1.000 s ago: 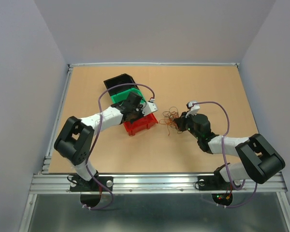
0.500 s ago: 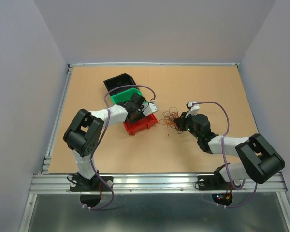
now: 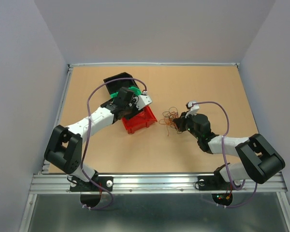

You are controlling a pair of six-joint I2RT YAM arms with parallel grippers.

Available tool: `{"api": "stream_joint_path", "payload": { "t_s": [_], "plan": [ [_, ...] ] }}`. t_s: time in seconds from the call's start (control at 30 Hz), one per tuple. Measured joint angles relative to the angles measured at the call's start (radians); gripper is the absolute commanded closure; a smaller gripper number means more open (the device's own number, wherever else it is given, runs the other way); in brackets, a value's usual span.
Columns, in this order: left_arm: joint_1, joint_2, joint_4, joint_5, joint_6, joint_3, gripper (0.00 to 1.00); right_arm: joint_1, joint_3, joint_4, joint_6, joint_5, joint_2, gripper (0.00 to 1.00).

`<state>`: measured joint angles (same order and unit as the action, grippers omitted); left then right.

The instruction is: Untangle the cables

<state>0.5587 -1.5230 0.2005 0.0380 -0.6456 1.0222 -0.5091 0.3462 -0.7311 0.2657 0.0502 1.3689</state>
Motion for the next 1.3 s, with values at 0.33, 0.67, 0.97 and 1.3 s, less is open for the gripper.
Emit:
{"api": "stream_joint_path", "payload": {
  "t_s": [0.33,0.67,0.97,1.3],
  "plan": [
    [-0.014,0.177,-0.011,0.111,0.003,-0.051,0.18,0.000,0.000,-0.032,0.000,0.101,0.000,0.99],
    [0.005,0.291,-0.164,0.390,0.083,-0.056,0.18,0.000,-0.046,-0.146,0.017,0.334,-0.068,1.00],
    [0.152,0.177,-0.298,0.581,0.076,-0.010,0.20,-0.002,-0.109,-0.168,0.017,0.451,-0.200,0.99],
    [0.261,0.111,-0.413,0.609,0.069,-0.110,0.46,-0.010,-0.130,-0.167,-0.001,0.582,-0.231,0.99]
  ]
}}
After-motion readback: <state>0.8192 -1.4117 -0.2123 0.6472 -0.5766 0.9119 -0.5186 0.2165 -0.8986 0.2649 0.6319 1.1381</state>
